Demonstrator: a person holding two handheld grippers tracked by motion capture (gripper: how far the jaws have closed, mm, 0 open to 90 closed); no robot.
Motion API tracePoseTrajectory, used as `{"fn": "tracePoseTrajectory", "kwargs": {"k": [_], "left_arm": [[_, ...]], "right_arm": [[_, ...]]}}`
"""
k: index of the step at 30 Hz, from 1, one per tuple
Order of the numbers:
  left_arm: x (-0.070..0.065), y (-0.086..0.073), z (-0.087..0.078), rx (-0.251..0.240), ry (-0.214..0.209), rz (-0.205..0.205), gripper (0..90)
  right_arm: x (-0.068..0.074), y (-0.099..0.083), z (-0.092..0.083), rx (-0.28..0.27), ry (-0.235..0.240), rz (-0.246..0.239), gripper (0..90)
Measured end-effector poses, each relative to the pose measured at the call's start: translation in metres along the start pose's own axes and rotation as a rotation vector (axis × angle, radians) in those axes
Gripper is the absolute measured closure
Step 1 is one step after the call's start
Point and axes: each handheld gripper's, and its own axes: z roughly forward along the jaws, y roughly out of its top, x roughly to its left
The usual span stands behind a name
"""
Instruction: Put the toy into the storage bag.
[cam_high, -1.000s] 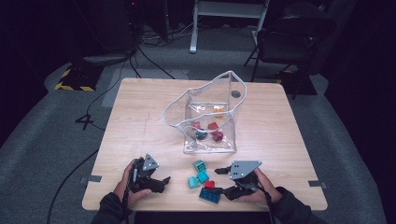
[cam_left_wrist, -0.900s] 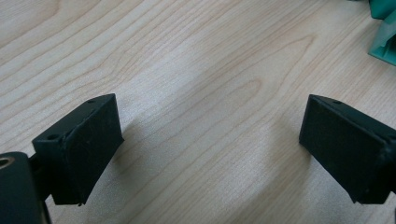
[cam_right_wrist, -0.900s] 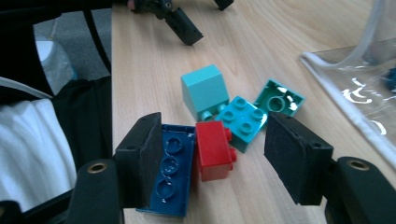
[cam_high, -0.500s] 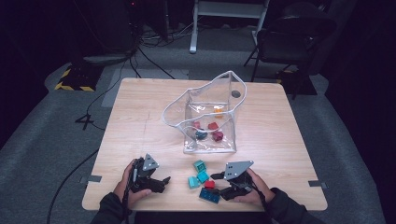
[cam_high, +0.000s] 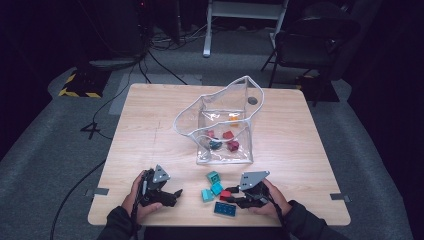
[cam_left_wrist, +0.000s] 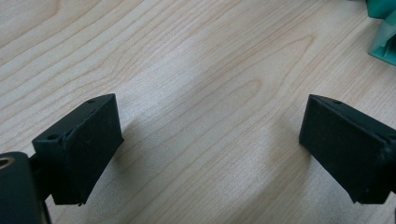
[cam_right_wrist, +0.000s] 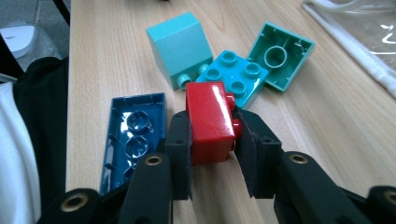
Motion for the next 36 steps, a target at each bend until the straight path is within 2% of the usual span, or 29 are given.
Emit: {"fn": "tracePoseTrajectory", "kwargs": {"k": [7, 18, 28, 36], "left_arm": [[0.0, 0.0, 0.0, 0.0, 0.0, 0.0, 6.0], [0.0, 0.0, 0.0, 0.0, 0.0, 0.0, 6.0], [0.0, 0.0, 0.0, 0.0, 0.0, 0.0, 6.1], [0.0, 0.0, 0.0, 0.0, 0.0, 0.0, 6.0]], "right_arm": [[-0.005, 0.0, -0.01, -0.032, -0.028, 0.01, 68.1], [-0.018, 0.002, -0.042, -0.102, -0.101, 0.026, 68.1], [-0.022, 0.004, -0.056, -0.13, -0.134, 0.022, 68.2], [-0.023, 0.014, -0.07, -0.165, -0.163, 0.02, 68.2]]}}
